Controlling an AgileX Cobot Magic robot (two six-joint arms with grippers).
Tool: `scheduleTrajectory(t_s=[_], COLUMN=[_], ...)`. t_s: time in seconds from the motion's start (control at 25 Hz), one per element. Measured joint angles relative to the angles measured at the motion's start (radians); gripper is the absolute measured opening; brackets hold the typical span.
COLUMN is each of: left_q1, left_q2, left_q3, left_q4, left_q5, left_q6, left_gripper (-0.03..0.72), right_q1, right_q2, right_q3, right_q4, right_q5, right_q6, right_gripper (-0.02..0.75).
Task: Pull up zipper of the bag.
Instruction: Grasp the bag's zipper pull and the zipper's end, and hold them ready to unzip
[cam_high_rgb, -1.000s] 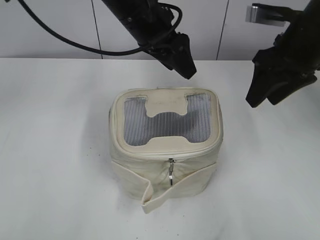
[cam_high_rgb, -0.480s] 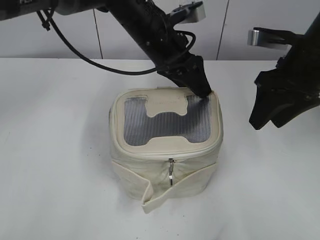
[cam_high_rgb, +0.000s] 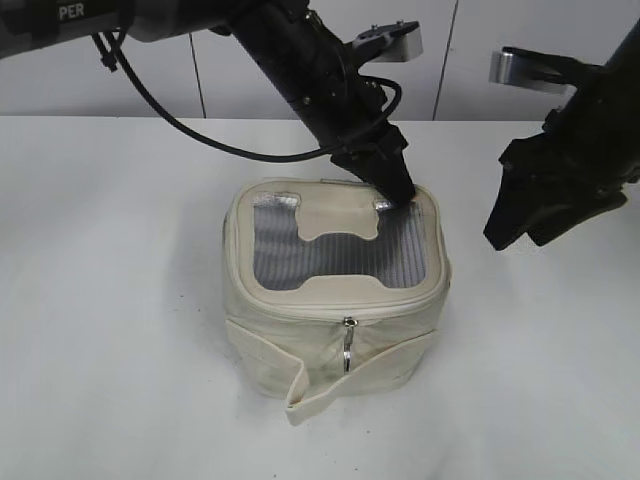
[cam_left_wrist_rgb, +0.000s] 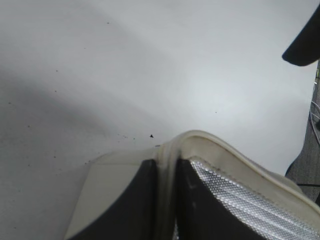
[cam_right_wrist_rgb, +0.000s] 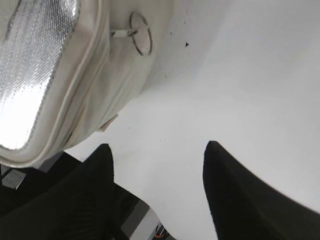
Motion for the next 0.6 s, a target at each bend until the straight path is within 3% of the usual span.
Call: scheduleTrajectory(t_s=[0.32, 0.48, 0.6], left_q1=[-0.002, -0.004, -0.005], left_q2=[-0.013, -0.024, -0.024], left_q3=[0.0, 0.0, 0.0], left_q4=[0.013, 0.028, 0.028], left_q5=[0.007, 0.018, 0.018], left_q6=[0.0, 0.0, 0.0], left_gripper=[0.077, 0.077, 0.077], right_q1=[-0.027, -0.029, -0.031], right_q2=[-0.118, -0.174, -0.176], right_q3=[0.214, 0.317, 0.365], right_q4=[0.042, 0.238, 0.322], right_q5=[-0.239, -0.327, -0.372], right_q6=[-0.135, -0.39, -0.528], right_gripper=[0.404, 0.398, 0.397])
